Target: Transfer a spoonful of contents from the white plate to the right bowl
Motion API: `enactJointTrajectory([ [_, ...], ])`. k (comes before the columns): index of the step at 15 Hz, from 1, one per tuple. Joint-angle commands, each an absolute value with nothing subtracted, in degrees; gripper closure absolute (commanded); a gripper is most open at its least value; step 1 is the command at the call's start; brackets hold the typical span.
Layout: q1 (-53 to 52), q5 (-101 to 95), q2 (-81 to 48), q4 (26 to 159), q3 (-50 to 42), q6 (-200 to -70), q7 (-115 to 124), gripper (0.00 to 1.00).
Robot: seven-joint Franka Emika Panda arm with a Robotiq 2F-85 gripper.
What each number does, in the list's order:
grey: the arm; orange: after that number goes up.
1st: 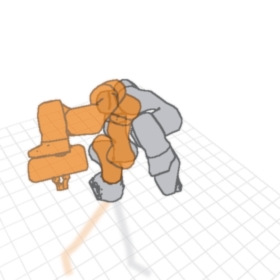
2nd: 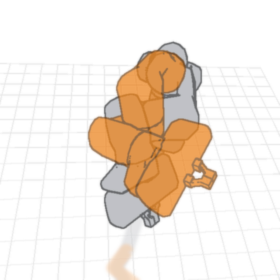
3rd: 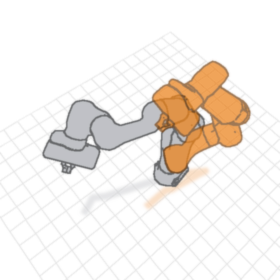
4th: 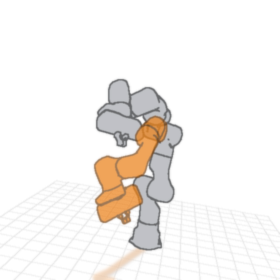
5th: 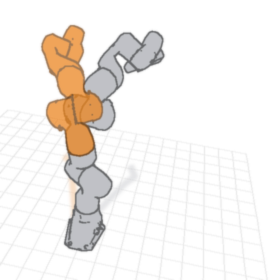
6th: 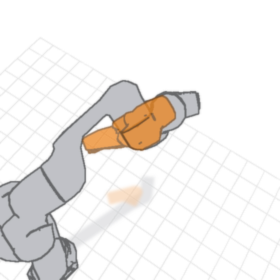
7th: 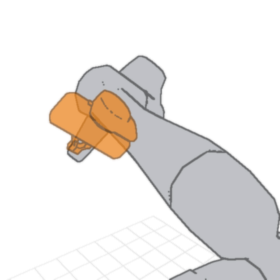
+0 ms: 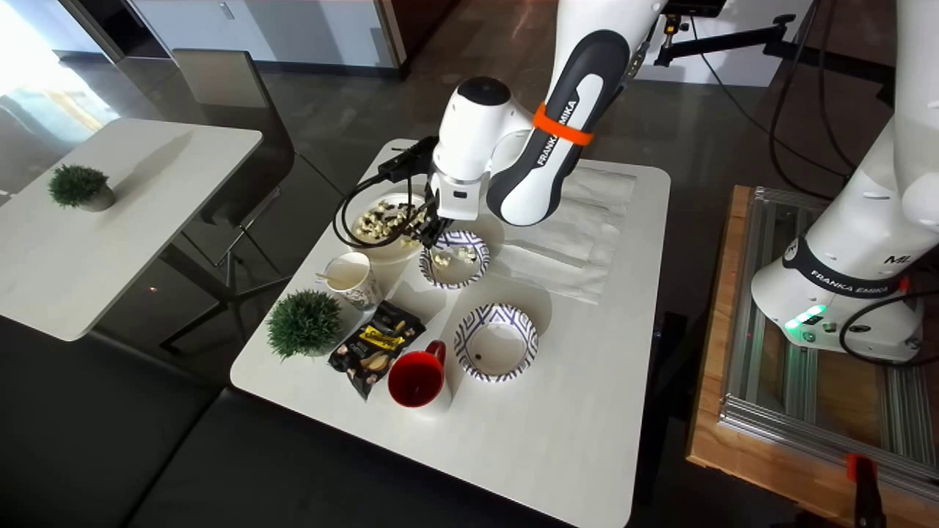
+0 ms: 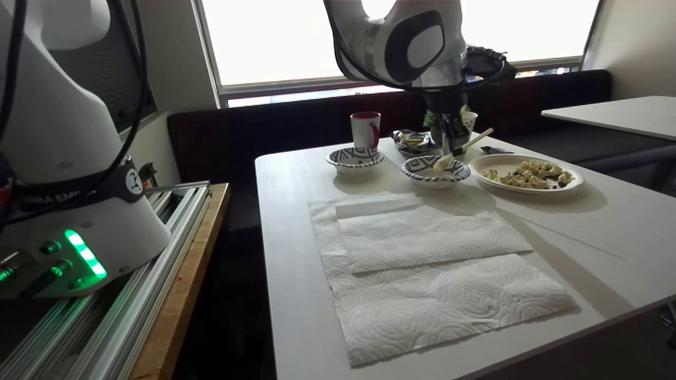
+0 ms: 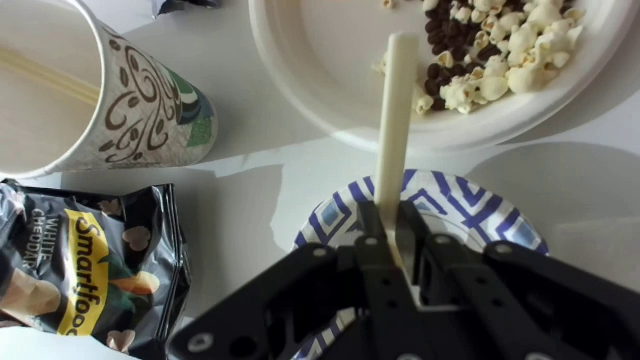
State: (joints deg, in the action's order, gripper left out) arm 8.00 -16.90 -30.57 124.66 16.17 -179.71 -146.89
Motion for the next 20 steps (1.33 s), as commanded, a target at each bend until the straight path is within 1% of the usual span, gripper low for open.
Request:
enactJointTrajectory([
  [1, 11.06, -19.08, -27.52, 129.82, 17.69, -185.12, -149.49, 0.97],
  [4, 11.76, -20.02, -26.86, 132.06, 17.49, -190.52, -151.06, 0.97],
  [12, 12.65, -21.94, -25.99, 134.80, 17.66, -198.20, -153.01, 0.97],
  [15, 13.26, -21.52, -25.76, 134.34, 18.86, -196.72, -151.57, 0.97],
  [18, 20.70, -22.78, -24.07, 136.25, 27.35, -190.64, -147.33, 0.97],
  [20, 28.81, -21.39, -22.69, 138.05, 36.19, -187.53, -144.01, 0.97],
])
